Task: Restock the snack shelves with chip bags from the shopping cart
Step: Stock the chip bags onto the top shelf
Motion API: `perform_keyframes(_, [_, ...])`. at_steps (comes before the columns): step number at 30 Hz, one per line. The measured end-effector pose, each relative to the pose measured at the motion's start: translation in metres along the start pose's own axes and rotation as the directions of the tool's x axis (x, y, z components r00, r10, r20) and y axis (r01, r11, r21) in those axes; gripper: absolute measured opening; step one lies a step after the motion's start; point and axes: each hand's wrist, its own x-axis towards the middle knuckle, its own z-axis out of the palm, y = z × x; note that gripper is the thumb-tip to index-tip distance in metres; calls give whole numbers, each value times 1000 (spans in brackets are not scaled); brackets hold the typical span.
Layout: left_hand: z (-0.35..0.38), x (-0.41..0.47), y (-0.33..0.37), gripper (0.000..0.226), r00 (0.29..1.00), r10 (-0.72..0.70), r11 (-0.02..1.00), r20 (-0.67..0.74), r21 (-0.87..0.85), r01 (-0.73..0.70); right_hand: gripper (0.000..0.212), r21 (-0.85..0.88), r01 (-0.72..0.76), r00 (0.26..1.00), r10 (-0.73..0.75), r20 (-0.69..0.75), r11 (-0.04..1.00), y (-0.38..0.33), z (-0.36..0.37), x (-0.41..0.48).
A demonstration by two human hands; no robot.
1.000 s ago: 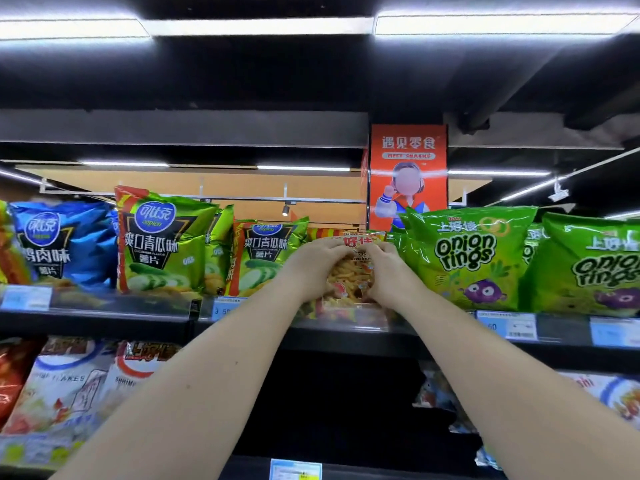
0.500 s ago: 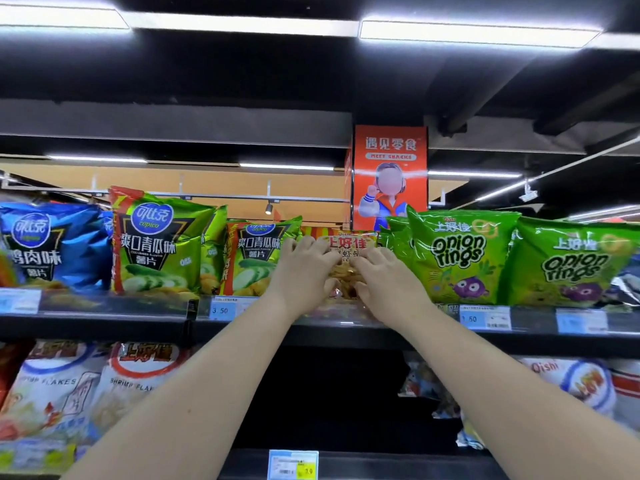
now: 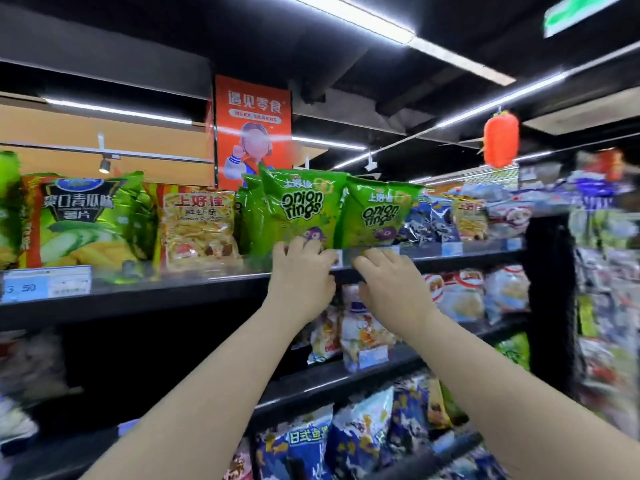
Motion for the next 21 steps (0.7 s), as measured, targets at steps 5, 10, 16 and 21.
perform_keyframes(5, [19,17,119,21,995,100,982,31,-163,-94,40,-160,-125,976,151,159,979,84,-22,-77])
perform_keyframes(10, [21,42,265,23,979,198,949,40,-259,-181,41,-308,-219,924,299,240,926,183,-53,-166])
perform_keyframes(16, [16,72,452,27,946,319,857,57,-443,-262,33,-409,-284,867,414,275,867,320,-102,-278])
perform_keyframes(21, [11,105,599,31,934,356,809,20,-507,-298,30,-518,-325,801,522,294,791,430,-137,-355])
